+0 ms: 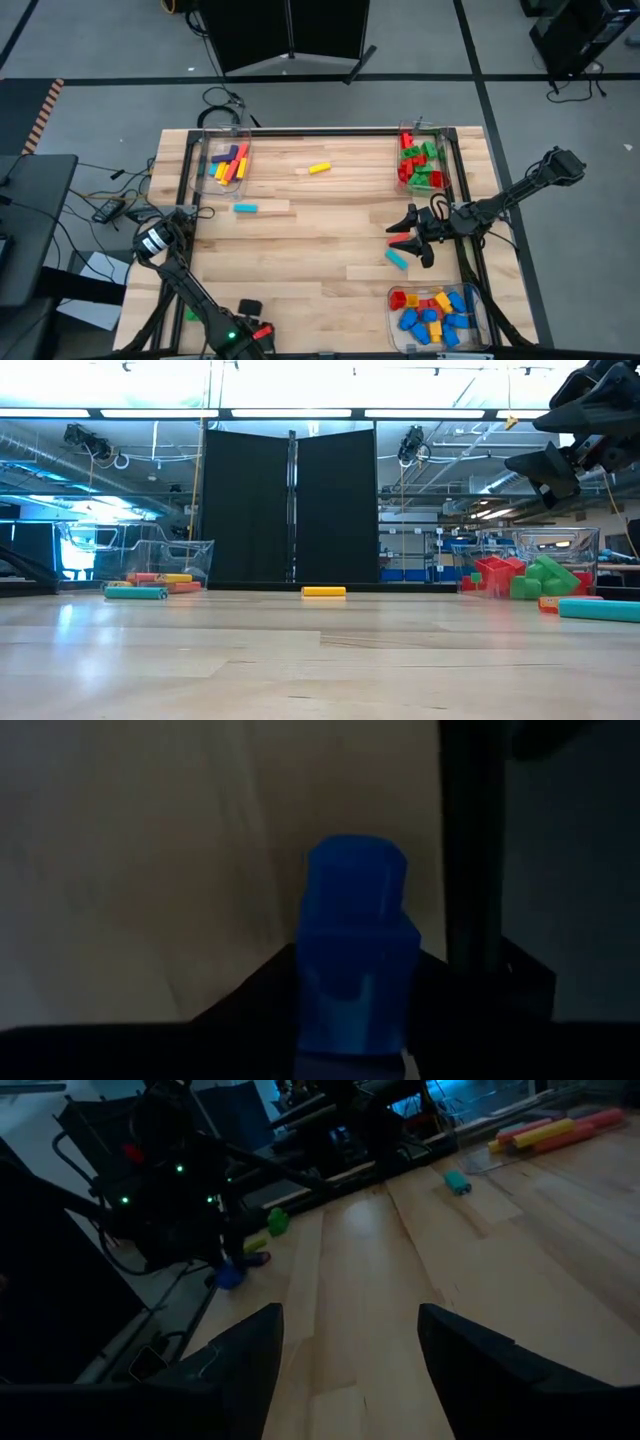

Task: Sort blocks by size
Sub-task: Put the blue 1 stud game piece into the bottom transparent bin

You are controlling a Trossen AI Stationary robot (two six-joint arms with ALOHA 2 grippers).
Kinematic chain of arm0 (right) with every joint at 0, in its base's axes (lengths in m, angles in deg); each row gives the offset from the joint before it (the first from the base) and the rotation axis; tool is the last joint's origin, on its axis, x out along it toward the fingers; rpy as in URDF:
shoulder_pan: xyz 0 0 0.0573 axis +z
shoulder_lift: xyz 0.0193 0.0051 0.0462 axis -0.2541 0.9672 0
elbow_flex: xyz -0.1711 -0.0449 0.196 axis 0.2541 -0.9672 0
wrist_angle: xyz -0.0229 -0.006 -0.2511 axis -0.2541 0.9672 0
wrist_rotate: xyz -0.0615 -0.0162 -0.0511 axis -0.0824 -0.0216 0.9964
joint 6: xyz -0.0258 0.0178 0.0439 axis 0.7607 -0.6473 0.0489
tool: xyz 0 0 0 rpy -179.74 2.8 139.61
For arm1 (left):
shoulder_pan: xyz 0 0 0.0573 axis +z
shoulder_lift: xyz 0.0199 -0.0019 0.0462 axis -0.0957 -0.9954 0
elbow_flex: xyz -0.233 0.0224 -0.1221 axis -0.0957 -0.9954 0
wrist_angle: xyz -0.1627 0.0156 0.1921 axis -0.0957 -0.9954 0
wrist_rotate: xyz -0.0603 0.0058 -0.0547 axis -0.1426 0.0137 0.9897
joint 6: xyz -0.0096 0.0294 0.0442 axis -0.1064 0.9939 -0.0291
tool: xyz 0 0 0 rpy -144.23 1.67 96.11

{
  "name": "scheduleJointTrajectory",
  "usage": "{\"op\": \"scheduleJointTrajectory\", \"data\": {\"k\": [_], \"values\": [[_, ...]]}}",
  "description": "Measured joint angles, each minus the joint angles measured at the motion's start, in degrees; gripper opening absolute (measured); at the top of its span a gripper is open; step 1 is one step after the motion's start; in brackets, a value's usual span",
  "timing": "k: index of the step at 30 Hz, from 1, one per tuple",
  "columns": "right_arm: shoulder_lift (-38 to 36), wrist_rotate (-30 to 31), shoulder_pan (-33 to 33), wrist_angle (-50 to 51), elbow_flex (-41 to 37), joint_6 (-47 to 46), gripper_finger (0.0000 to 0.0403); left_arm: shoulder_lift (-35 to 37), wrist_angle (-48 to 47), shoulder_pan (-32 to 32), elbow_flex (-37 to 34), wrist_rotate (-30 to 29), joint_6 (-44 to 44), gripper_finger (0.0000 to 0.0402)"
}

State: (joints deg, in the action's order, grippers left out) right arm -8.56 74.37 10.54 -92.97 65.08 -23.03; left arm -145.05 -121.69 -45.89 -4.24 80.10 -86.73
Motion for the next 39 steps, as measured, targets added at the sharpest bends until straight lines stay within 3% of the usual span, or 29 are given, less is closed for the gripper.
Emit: {"op": "scheduleJointTrajectory", "data": {"k": [6,13,19,25,32,39], "values": [[0.00,0.00,0.00,-0.01,0.00,0.00,0.0246,0.11,-0.63,0.74,0.00,-4.38,-6.93,0.0154],[0.00,-0.01,0.00,-0.10,0.00,-0.01,0.0243,0.46,-1.08,5.58,0.00,-14.32,-6.99,0.0141],[-0.02,-0.05,0.04,-0.38,0.00,-2.58,0.0246,0.55,0.13,14.80,0.00,-23.86,-5.21,0.0144],[-0.02,-2.83,0.09,-0.38,0.00,-3.89,0.0243,0.55,-0.12,26.84,3.07,-24.63,-4.91,0.0145],[-0.02,-2.97,0.09,-0.38,0.00,-6.07,0.0246,0.56,-0.93,38.42,10.59,-24.12,9.75,0.0146],[-0.02,-2.97,0.09,-0.38,0.00,-6.20,0.0243,0.86,-9.54,49.38,18.96,-20.19,25.55,0.0142]]}}
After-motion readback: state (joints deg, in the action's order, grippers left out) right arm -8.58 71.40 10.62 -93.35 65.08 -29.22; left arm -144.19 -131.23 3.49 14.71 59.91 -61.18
